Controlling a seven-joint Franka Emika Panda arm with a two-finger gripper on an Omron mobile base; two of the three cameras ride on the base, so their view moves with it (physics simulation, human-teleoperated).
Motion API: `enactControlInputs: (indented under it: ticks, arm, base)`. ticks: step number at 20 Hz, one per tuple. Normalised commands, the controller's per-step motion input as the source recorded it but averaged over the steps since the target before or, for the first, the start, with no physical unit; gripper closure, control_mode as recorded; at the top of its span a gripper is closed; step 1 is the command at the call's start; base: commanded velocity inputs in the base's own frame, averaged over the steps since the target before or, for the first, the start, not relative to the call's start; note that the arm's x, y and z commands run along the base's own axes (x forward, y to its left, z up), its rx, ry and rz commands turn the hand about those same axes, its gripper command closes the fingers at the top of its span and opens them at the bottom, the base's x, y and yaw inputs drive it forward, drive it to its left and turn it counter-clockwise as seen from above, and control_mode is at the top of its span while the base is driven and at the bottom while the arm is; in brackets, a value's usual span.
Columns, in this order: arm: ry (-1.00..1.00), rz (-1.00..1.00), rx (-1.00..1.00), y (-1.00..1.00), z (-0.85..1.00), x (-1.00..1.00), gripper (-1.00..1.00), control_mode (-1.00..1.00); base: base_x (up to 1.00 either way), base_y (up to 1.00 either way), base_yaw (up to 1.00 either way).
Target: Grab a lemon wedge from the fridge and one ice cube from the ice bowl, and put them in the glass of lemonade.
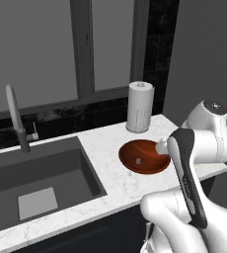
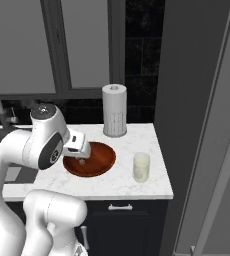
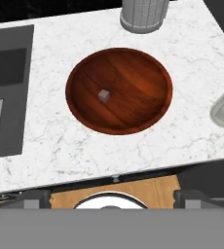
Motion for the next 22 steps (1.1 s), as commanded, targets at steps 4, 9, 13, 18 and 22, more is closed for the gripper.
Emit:
enactControlInputs:
  ticks: [4, 9, 13, 18, 22]
  arm:
    - [0.01, 0.01, -0.01, 0.00, -0.02, -0.04, -1.00, -1.00]
    - [0.00, 0.00, 0.00, 0.00, 0.00, 0.00, -1.00, 1.00]
    - [0.00, 0.00, 0.00, 0.00, 0.00, 0.00, -1.00, 1.00]
    - [0.00, 0.00, 0.00, 0.00, 0.00, 0.00, -1.00, 1.00]
    - [0.00, 0.00, 0.00, 0.00, 0.00, 0.00, -1.00, 1.00]
  base:
    - [0.00, 0.00, 0.00]
    - [-0.02, 0.00, 0.00]
    - [-0.55, -0.20, 0.00]
    - [-0.73, -0.43, -0.10]
    - [-0.36, -0.33, -0.36]
